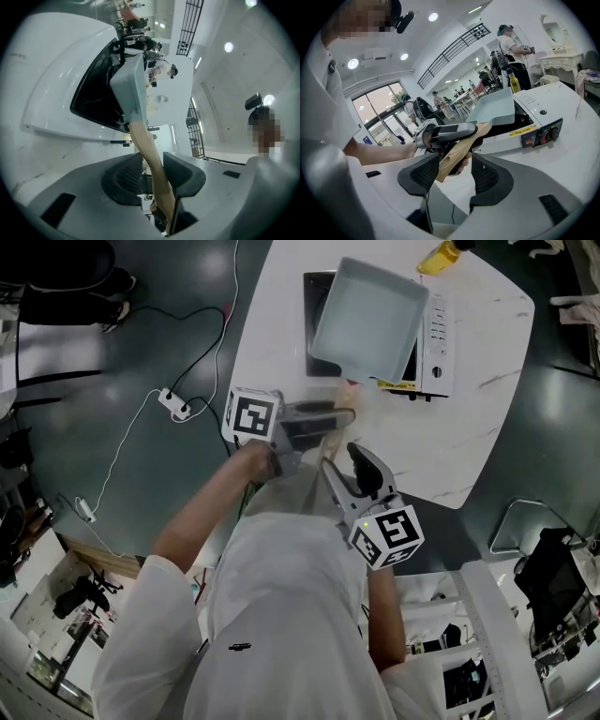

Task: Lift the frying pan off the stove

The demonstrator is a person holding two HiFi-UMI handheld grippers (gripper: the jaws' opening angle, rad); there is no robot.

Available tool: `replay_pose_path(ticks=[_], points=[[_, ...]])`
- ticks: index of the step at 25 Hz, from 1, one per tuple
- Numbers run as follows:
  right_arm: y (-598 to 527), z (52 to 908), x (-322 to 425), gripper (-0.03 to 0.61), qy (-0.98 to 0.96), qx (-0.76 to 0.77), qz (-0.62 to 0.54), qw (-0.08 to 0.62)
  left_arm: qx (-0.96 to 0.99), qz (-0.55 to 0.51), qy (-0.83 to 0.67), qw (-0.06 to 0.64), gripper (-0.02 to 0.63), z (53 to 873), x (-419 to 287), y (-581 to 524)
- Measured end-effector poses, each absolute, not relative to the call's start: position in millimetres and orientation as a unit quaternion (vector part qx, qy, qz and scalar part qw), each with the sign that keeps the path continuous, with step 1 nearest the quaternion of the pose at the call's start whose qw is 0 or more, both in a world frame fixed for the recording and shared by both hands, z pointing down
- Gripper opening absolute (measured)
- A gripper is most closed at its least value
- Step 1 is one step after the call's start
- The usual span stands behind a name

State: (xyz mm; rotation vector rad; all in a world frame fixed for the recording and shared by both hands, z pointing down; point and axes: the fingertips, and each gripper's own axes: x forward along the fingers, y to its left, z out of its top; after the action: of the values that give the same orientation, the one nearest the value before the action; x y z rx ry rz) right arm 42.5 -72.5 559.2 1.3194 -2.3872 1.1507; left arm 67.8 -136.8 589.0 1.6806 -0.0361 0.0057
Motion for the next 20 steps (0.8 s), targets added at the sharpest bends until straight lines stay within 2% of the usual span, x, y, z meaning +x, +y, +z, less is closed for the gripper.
replay_pose_path(ticks=[10, 14, 20], points=[[-69, 572, 28, 0.190, -0.793, 0.391, 0.464, 0.055, 0.746, -0.002, -0.018, 0.666, 0.124, 592, 66, -135], [-69, 575, 25, 0.144, -0.771, 0.360, 0.524, 0.021, 0.741, -0.014, -0.025, 0.671, 0.123, 588, 67, -136], [-66, 575, 28, 0.124, -0.762, 0.369, 0.532, 0.014, 0.741, -0.008, -0.037, 0.670, 0.123, 591, 67, -135]])
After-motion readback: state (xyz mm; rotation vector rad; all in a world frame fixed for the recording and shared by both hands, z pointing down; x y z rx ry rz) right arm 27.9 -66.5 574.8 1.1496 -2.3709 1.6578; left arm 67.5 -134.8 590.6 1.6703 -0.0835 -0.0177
